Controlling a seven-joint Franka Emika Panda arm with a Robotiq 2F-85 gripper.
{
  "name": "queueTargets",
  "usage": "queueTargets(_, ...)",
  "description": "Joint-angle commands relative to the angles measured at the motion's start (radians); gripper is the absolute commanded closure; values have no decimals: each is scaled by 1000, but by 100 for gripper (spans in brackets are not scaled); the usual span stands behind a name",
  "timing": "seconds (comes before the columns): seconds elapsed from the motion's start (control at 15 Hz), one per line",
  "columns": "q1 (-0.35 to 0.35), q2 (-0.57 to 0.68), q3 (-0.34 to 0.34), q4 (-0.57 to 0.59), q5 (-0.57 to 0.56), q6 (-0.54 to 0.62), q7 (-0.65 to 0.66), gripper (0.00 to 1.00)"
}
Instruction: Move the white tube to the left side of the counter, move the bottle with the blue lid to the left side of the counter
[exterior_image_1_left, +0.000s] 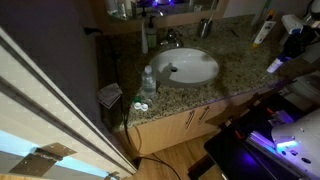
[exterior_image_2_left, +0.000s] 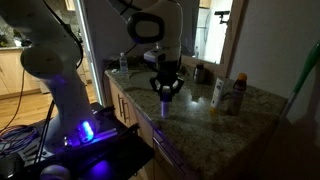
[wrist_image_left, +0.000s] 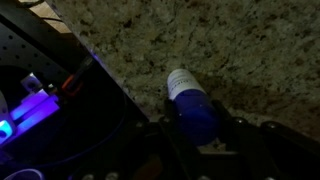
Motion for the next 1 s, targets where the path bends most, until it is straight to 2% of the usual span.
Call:
queueTargets(0.0, 20, -62, -4, 31, 31, -62, -31, 85)
queueTargets(0.2, 87, -203, -10, 102, 118, -188, -158, 85)
queueTargets(0.4, 131, -326, -15, 209, 204, -385, -282, 85)
queueTargets(0.47, 91, -247, 19, 167, 171, -285, -209, 60)
queueTargets(0.6, 102, -322, 19, 207, 196, -369, -248, 60)
queueTargets(0.67, 103, -314, 36, 199, 185, -368, -238, 85)
queueTargets(0.8, 172, -304, 80, 206, 209, -390, -270, 85)
queueTargets(0.93, 241, -301, 172, 233, 232, -405, -248, 85)
